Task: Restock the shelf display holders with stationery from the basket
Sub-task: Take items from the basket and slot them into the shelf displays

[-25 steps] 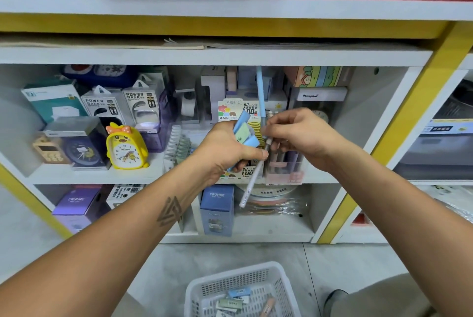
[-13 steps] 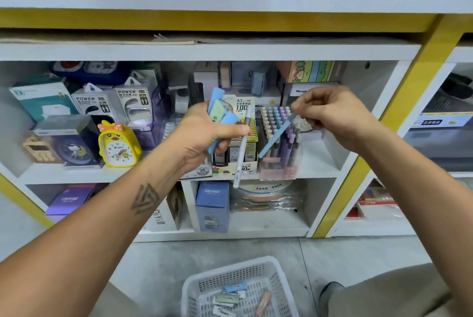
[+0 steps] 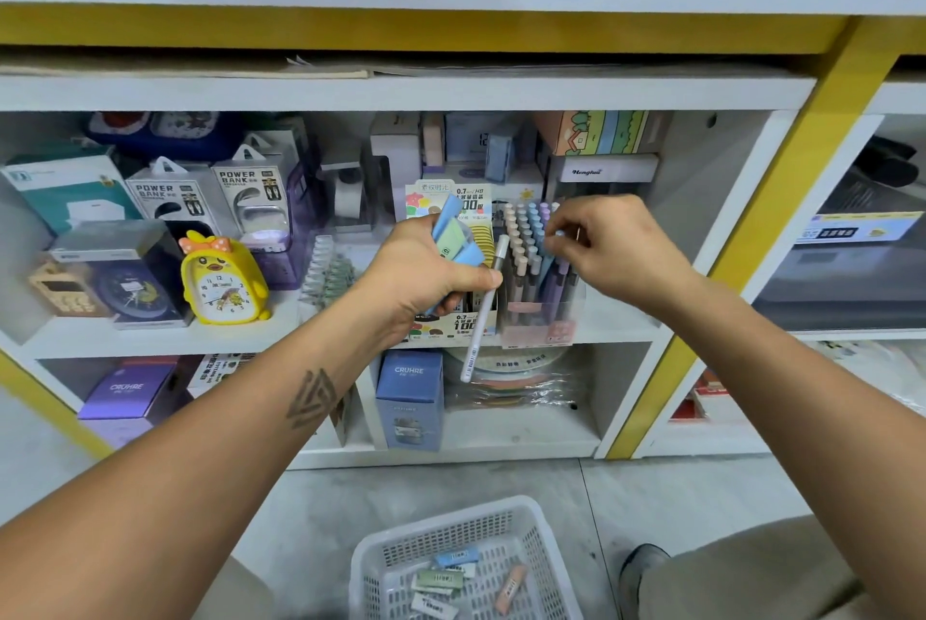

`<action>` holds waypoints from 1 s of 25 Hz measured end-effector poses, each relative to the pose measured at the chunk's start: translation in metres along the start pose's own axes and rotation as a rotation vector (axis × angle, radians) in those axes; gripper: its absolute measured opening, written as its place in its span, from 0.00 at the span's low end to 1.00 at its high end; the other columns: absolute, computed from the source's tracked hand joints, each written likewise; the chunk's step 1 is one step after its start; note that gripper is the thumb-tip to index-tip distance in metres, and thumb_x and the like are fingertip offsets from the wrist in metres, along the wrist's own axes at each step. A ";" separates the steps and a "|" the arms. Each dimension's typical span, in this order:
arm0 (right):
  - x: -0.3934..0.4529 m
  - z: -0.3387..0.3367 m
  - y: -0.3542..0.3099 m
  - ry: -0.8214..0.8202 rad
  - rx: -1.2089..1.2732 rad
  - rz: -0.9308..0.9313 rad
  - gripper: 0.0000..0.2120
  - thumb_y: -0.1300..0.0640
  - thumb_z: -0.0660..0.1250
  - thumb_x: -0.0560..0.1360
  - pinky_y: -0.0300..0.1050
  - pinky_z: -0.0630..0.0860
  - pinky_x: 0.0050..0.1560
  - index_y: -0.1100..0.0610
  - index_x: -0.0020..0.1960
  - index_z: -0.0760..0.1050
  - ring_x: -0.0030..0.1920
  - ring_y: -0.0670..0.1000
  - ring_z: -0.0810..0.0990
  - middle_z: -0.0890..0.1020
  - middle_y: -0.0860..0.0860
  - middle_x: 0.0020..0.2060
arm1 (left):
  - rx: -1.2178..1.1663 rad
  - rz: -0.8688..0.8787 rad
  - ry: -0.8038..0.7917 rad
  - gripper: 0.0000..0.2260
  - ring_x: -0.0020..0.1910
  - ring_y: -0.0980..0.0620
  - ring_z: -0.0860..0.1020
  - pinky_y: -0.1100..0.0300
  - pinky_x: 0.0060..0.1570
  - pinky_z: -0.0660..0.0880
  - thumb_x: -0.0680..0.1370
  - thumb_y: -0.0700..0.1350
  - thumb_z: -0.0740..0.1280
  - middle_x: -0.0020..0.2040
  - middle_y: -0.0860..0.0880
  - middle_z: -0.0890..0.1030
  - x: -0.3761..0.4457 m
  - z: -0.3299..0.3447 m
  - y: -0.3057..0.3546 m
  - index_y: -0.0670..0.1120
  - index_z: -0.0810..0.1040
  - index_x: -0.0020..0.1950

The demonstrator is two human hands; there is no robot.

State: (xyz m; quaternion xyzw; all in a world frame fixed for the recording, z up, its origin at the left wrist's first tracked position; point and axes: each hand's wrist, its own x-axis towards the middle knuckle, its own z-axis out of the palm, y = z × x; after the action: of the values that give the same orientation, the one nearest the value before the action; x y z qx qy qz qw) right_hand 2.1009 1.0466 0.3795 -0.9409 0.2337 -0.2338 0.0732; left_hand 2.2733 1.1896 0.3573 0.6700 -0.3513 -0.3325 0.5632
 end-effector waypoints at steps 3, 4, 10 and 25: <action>0.000 0.003 0.001 -0.058 -0.068 -0.021 0.05 0.58 0.67 0.79 0.51 0.77 0.46 0.58 0.49 0.81 0.45 0.55 0.80 0.83 0.53 0.43 | 0.012 -0.007 -0.009 0.20 0.22 0.50 0.70 0.61 0.23 0.69 0.63 0.37 0.82 0.38 0.40 0.82 0.000 -0.001 -0.001 0.44 0.74 0.47; 0.000 0.002 0.001 -0.057 -0.065 -0.016 0.03 0.59 0.67 0.78 0.52 0.77 0.46 0.58 0.49 0.79 0.45 0.55 0.80 0.83 0.53 0.42 | 0.015 -0.010 -0.009 0.20 0.22 0.50 0.70 0.61 0.24 0.69 0.63 0.37 0.82 0.38 0.40 0.82 0.000 -0.001 -0.001 0.44 0.74 0.47; 0.002 -0.004 0.008 -0.108 -0.056 -0.011 0.03 0.62 0.71 0.76 0.46 0.75 0.41 0.59 0.44 0.81 0.42 0.53 0.81 0.84 0.51 0.40 | 0.018 -0.011 -0.024 0.20 0.22 0.51 0.71 0.61 0.24 0.69 0.64 0.37 0.82 0.39 0.40 0.82 0.001 0.000 -0.001 0.45 0.74 0.46; 0.004 0.005 0.008 -0.118 -0.085 -0.048 0.04 0.57 0.70 0.78 0.54 0.79 0.45 0.57 0.51 0.79 0.45 0.55 0.80 0.83 0.53 0.44 | 0.032 -0.011 -0.054 0.19 0.23 0.49 0.71 0.61 0.24 0.70 0.65 0.36 0.81 0.35 0.43 0.81 -0.001 0.005 0.001 0.45 0.74 0.46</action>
State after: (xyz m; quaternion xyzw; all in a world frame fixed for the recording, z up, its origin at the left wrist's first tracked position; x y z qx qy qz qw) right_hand 2.1030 1.0382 0.3750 -0.9607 0.2160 -0.1694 0.0414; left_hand 2.2689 1.1875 0.3575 0.6717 -0.3678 -0.3479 0.5408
